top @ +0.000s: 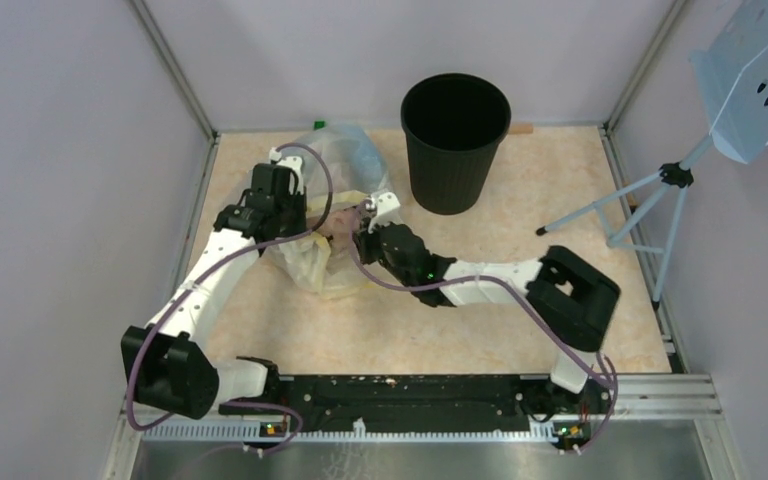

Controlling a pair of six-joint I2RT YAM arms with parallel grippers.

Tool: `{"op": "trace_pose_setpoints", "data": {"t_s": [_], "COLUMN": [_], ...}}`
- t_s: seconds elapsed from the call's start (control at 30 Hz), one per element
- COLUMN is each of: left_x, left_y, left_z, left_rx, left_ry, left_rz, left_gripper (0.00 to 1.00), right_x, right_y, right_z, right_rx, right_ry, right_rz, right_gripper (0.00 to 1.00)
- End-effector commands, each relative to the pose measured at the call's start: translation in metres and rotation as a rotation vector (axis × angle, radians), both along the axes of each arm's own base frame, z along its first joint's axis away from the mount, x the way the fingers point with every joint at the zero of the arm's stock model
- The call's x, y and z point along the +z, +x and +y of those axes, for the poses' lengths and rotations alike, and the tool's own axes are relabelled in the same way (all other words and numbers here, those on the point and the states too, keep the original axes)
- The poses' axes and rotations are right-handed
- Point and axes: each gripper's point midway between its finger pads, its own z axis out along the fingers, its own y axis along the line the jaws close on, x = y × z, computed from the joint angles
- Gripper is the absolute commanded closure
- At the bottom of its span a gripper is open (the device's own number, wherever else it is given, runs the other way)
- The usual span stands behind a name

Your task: Put the trash bags into the trash bin

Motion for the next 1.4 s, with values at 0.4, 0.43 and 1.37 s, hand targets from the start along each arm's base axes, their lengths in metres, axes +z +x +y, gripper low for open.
{"op": "trace_pose_setpoints", "data": {"t_s": [0.4,0.43,1.37], "left_x": [-0.030,-0.034,0.109], "left_y": [0.034,0.037,-0.016], "left_z": [-0.030,-0.034,-0.091], "left_rx": [0.067,0.064,-0.246], "left_ry": [-0.198,-0.222,-0.527], "left_rz": [0.037,0.046,-0.047], "left_gripper": [1.00,1.00,1.00], "right_x": [0.148,0.155,0.250], "right_y": [-0.091,-0.093,-0.120], "right_z": [-0.128,-0.138,-0.394], "right_rx": [0.049,0.036,-0.694], "right_ry": [0.181,0.188,0.262], "right_rz": [-0.053,-0.063,-0.167], "right_gripper": [1.00,1.00,1.00]}}
